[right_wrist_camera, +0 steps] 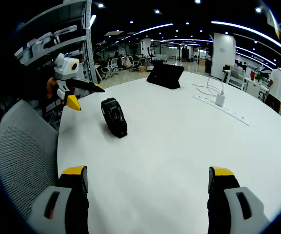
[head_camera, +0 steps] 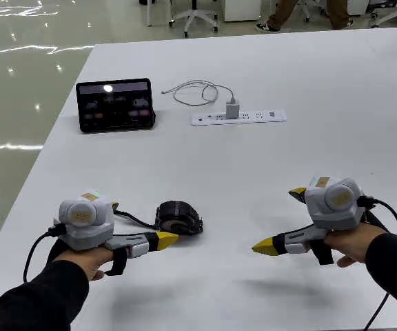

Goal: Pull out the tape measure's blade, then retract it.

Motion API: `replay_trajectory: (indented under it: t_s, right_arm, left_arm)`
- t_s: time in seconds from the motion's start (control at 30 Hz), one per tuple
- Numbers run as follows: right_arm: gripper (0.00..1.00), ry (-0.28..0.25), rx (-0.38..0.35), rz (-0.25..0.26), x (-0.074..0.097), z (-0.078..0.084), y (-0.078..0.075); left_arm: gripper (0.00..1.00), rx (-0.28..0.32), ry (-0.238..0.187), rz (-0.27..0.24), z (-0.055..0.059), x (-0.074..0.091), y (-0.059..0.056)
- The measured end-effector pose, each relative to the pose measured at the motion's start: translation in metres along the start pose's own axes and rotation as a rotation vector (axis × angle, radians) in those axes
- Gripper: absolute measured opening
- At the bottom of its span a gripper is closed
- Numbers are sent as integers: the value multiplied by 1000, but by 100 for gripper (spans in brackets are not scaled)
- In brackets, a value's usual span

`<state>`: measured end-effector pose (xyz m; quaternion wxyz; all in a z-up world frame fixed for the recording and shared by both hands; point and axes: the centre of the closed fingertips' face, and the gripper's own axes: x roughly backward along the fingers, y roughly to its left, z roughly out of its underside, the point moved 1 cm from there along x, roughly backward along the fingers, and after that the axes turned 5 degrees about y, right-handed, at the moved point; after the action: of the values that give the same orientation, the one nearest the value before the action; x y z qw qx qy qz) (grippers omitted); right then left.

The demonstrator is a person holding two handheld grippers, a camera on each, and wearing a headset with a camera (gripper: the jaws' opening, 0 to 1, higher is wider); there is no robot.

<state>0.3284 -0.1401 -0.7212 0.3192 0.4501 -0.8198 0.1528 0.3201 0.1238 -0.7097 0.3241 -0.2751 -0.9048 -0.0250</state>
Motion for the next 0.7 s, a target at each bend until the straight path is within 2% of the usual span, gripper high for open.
replay_trajectory:
  t_s: [0.23, 0.43, 0.53, 0.7]
  right_arm:
    - [100, -4, -19, 38, 19, 15, -7]
    - [100, -3, -36, 54, 33, 24, -10]
    - [100, -3, -39, 64, 41, 31, -13]
    - [100, -3, -43, 71, 51, 40, -12]
  left_arm:
    - [100, 8, 10, 13, 7, 17, 3]
    - [100, 9, -3, 6, 12, 30, 11]
    - [100, 16, -11, 20, 12, 37, 9]
    - [100, 20, -19, -3, 17, 46, 12]
